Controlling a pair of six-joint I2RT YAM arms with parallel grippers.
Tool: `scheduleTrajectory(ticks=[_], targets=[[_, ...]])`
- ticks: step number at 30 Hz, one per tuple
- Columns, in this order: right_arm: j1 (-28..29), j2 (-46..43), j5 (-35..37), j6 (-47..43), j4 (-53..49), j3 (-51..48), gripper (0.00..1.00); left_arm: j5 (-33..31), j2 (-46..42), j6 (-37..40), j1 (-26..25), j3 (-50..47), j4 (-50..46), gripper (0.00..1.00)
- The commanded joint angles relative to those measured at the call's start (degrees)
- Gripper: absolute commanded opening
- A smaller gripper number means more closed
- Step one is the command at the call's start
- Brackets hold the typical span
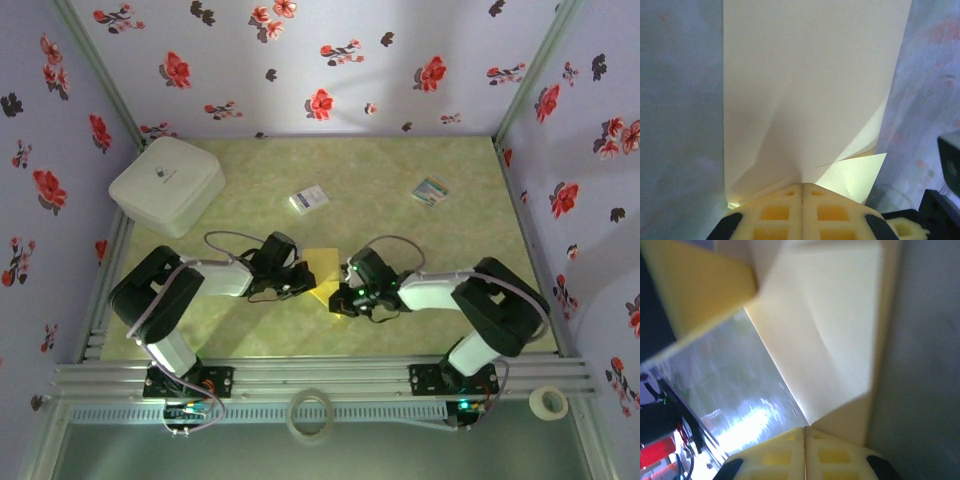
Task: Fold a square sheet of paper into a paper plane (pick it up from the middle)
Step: Third fold the triangle at the center of the table.
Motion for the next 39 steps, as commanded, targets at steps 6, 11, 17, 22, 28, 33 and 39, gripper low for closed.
scheduleTrajectory(ticks=[6, 11, 17, 22, 28, 33, 39], targets=[[-0.71, -6.23, 0.33, -0.47, -3.57, -4.48, 0.09, -1.81, 1.13, 0.93, 0.93, -2.04, -1.63, 0.00], [-0.64, -7.59, 1.31, -1.82, -6.63, 1.86, 0.09, -1.76, 0.70, 0.74, 0.93, -2.03, -1.34, 0.00], [-1.24, -1.08, 2.69, -2.56, -6.73, 6.61, 0.09, -1.78, 0.68, 0.53, 0.93, -2.06, -0.81, 0.00], [-1.29, 3.69, 1.29, -0.29, -3.47, 5.91, 0.10, -1.59, 0.55, 0.50, 0.84, -1.88, -0.64, 0.00], [-1.36, 4.50, 1.96, -0.56, -4.07, 2.78, 0.06, -1.22, 0.29, 0.65, 0.82, -1.54, -0.64, 0.00], [-1.50, 4.65, 2.45, -0.48, -3.98, 1.48, 0.03, -0.62, -0.14, 0.77, 0.84, -0.41, -0.79, 0.00], [-1.55, 5.01, 2.63, -0.38, -3.63, 1.46, 0.01, -0.32, -2.78, 0.80, 0.60, 0.37, -1.87, 0.00]])
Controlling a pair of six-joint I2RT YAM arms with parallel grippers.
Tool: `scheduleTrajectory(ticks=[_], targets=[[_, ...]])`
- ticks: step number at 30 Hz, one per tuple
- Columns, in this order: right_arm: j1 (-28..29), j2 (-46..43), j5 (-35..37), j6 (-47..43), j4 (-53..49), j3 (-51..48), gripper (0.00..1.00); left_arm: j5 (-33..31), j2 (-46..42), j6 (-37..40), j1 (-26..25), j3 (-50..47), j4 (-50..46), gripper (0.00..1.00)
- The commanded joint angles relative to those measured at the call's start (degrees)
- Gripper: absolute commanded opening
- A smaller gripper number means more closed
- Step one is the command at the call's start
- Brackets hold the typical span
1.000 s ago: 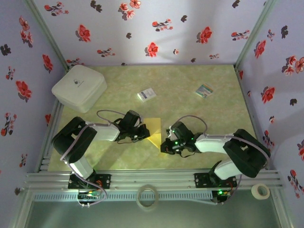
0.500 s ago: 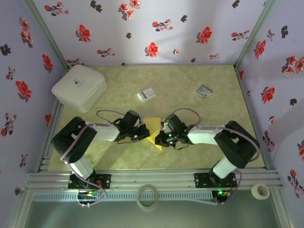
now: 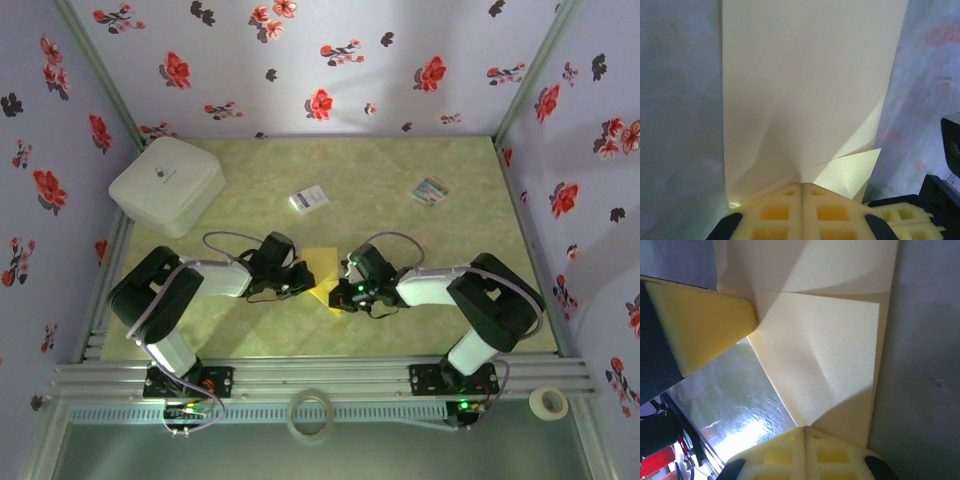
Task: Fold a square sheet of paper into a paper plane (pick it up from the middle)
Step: Third fold the triangle at the center of the table.
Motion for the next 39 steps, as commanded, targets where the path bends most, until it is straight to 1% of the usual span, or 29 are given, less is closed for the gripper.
scheduleTrajectory(ticks=[1, 4, 8, 12, 16, 20, 23, 29, 35, 39], targets=[[-0.09, 1.37, 2.06, 0.84, -4.03, -1.91, 0.01, -0.63, -2.95, 0.71, 0.03, 0.92, -2.50, 0.00], [-0.09, 1.30, 2.15, 0.93, -3.96, -1.91, 0.00, -0.82, -4.70, 0.28, -1.03, 0.94, -2.28, 0.01], [-0.18, 1.65, 2.34, 1.15, -3.52, -1.90, 0.00, -0.95, -4.69, -1.14, -3.02, 1.51, -1.97, 0.00], [-0.17, 2.04, 2.24, 1.36, -3.07, -1.99, 0.00, -0.97, -1.73, -2.58, -5.35, 2.24, -1.48, 0.00], [-0.17, 2.08, 2.22, 1.88, -2.30, -2.34, 0.00, -1.13, 1.46, -3.72, -5.75, 1.39, -0.15, 0.00], [-0.21, 2.08, 2.18, 1.56, -2.78, -2.26, 0.00, -1.95, 2.69, -2.90, -4.45, 0.29, 0.05, 0.00], [-0.17, 2.13, 2.09, 1.37, -2.97, -2.41, 0.00, -1.90, 2.20, -2.26, -2.68, -1.16, 1.53, 0.00], [-0.17, 1.99, 2.09, 1.20, -2.87, -2.70, 0.00, -1.07, 0.62, 0.86, 1.10, -2.04, 1.04, 0.00], [-0.44, 1.60, 1.83, -0.13, -3.95, -2.59, 0.00, -1.29, -0.58, 3.12, 4.90, -1.11, -4.55, 0.00], [-1.12, 0.44, 1.91, -3.64, -8.61, -1.22, 0.00, -2.28, -3.52, 3.44, 6.28, -2.22, -6.39, 0.00]])
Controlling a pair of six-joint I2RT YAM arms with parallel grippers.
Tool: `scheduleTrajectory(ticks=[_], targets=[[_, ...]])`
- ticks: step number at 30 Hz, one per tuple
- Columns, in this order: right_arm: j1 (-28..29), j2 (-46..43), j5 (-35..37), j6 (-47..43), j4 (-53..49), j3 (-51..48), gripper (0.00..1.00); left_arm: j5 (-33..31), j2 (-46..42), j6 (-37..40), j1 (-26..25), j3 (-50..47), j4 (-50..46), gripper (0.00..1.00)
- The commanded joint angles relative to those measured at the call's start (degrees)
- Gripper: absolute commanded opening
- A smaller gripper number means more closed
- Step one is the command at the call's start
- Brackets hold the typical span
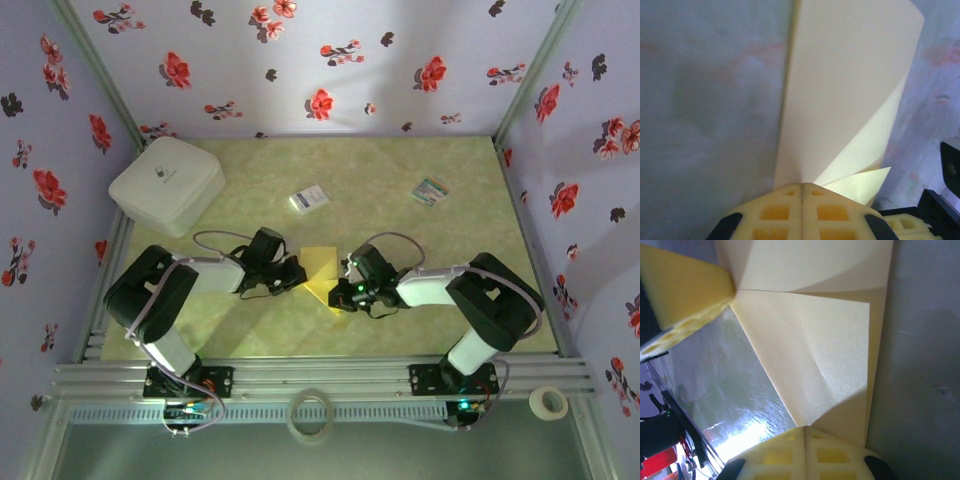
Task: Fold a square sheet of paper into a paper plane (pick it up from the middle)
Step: Third fold the triangle at the center of the table.
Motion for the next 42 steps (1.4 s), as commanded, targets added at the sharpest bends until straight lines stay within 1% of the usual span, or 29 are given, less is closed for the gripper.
scheduleTrajectory(ticks=[1, 4, 8, 13, 19, 25, 27, 29, 31, 34, 36, 38, 39, 42], targets=[[-0.92, -0.12, 2.25, -4.54, -11.58, -0.11, 0.00, -3.14, -3.32, 2.26, 1.23, -1.69, -5.48, 0.00], [-1.51, -0.78, 2.67, -8.24, -16.85, 1.99, 0.00, -3.39, -5.43, 2.01, 1.31, -2.41, -5.62, 0.00], [-1.78, -0.81, 2.66, -12.03, -21.48, 4.82, 0.02, -3.68, -8.90, 1.77, 1.25, -3.65, -4.23, 0.00], [-1.80, 1.68, 4.36, -16.45, -28.63, 9.70, 0.04, -4.81, -12.14, 2.90, 1.22, -3.72, -4.73, 0.02], [-1.78, 0.39, 8.67, -19.49, -33.60, 13.40, 0.06, -6.61, -15.28, 3.60, 1.20, -5.17, -4.30, 0.04], [-1.78, -2.43, 13.08, -21.48, -37.18, 16.26, 0.07, -8.26, -19.03, 4.17, 1.20, -6.61, -3.74, 0.05], [-1.78, -3.37, 13.27, -21.85, -38.16, 17.35, 0.12, -8.94, -20.14, 4.39, 1.31, -7.11, -3.65, 0.07], [-1.78, -5.12, 14.39, -21.86, -38.25, 17.69, 0.12, -9.27, -20.71, 4.39, 1.27, -7.48, -3.24, 0.09], [-1.83, -6.66, 17.51, -21.42, -38.46, 17.90, 0.14, -9.14, -20.69, 4.45, 1.27, -7.44, -2.99, 0.11], [-2.38, -8.71, 20.71, -18.63, -36.70, 17.27, 0.23, -8.31, -19.89, 4.12, 1.27, -7.33, -2.33, 0.15], [-3.30, -10.12, 18.69, -15.34, -31.36, 14.99, 0.30, -7.01, -18.89, 3.64, 1.27, -7.02, -1.36, 0.20], [-4.33, -10.92, 14.78, -11.81, -24.30, 12.04, 0.37, -5.40, -17.40, 3.46, 1.27, -6.32, -0.71, 0.22], [-4.87, -10.77, 12.39, -10.22, -21.47, 10.99, 0.39, -4.45, -16.62, 3.40, 1.27, -5.85, -0.42, 0.23], [-5.47, -9.05, 9.60, -9.26, -19.00, 10.35, 0.39, -2.34, -14.42, 2.54, 1.33, -5.21, 1.28, 0.26]])
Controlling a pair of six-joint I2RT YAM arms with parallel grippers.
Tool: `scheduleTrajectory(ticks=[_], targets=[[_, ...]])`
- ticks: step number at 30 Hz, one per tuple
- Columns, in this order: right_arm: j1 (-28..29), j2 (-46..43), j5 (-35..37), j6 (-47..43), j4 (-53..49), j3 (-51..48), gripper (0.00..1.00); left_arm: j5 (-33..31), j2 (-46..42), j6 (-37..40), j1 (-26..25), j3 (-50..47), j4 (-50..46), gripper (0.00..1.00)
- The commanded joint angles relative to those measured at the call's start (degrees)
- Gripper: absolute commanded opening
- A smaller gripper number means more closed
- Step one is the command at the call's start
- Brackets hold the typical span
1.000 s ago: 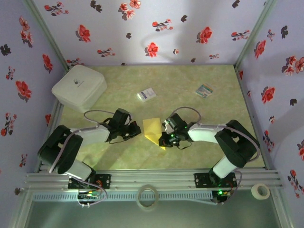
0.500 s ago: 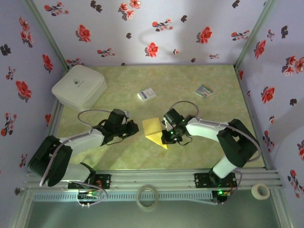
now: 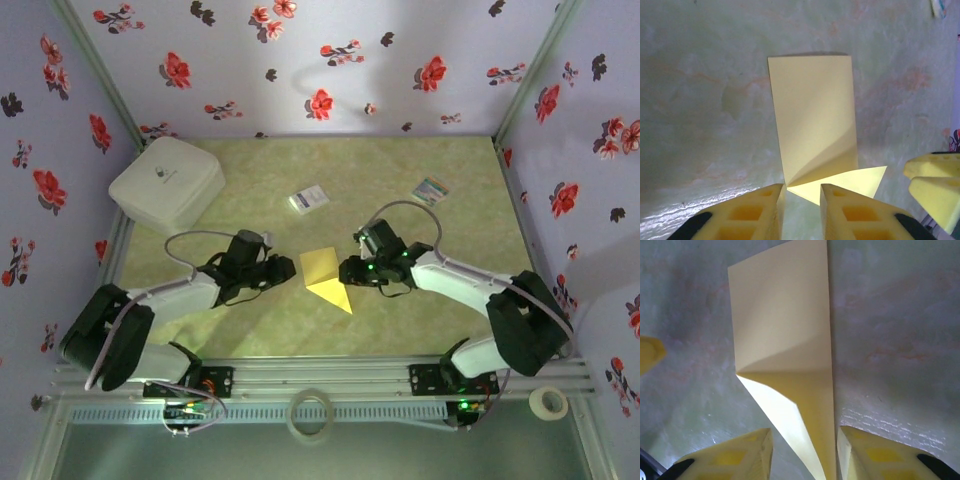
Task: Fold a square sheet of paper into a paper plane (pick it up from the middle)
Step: Third fold the triangle at the center of the table, then fourth fold the wing at the center of the table.
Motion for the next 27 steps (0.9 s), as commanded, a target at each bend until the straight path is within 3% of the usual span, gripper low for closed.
scheduleTrajectory(ticks=[1, 10, 23, 27], targets=[[-0.61, 1.83, -4.42, 3.59, 6.11, -1.01, 0.39, 3.53, 2.53, -0.71, 0.29, 1.68, 2.56, 0.27], [-2.09, 6.77, -7.95, 1.76, 7.16, -0.59, 0.36, 6.49, 7.13, -3.11, 0.29, 2.86, 4.93, 0.29], [-5.36, 6.09, -11.33, -0.45, 8.21, -2.32, 0.09, 8.21, 9.92, -3.73, 0.65, 5.08, 4.86, 0.30], [-6.07, 5.72, -12.31, -0.42, 9.37, -3.20, 0.05, 8.56, 10.61, -3.77, 0.92, 6.22, 4.67, 0.31]])
